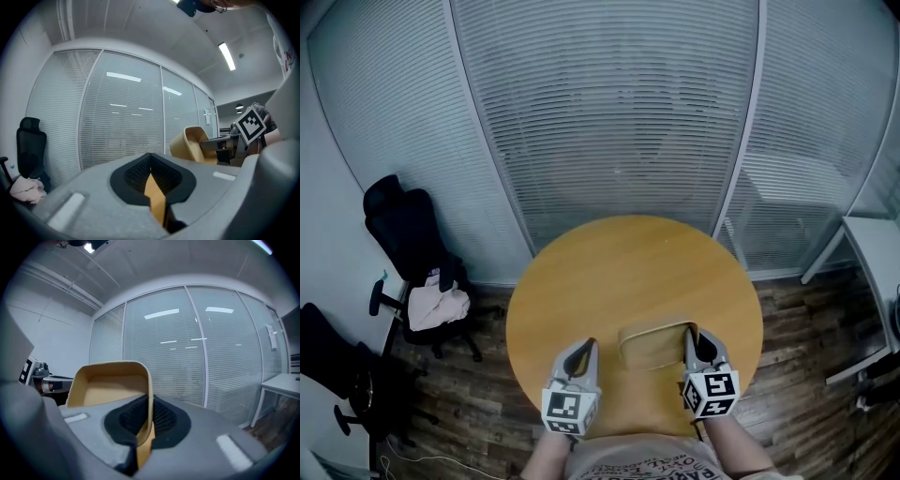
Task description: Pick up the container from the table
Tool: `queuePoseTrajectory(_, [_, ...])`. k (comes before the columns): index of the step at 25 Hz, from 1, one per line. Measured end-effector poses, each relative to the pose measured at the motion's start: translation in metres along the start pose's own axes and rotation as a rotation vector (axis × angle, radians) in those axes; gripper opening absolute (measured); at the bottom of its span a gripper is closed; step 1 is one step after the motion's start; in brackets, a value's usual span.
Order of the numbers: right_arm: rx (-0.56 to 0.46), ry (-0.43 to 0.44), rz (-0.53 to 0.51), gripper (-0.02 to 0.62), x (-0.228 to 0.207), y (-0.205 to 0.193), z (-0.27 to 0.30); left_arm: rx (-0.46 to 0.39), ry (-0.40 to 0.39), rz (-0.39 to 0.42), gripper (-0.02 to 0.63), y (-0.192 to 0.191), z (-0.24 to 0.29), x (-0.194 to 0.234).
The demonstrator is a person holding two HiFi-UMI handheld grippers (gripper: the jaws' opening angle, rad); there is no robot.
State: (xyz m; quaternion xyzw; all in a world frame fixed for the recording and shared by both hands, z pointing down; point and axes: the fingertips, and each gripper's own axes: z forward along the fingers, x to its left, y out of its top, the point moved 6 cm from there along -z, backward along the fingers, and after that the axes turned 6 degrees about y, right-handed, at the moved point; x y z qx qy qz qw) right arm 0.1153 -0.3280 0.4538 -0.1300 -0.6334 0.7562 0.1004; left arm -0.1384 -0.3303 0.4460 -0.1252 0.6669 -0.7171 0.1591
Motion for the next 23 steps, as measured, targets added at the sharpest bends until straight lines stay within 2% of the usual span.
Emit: queuePoseTrajectory(23, [0.063,-0.019,0.033,0.006,0.010,-0.011,-0.001,0.013,0.006,0.001,0.008,-0.002,-0.007,0.000])
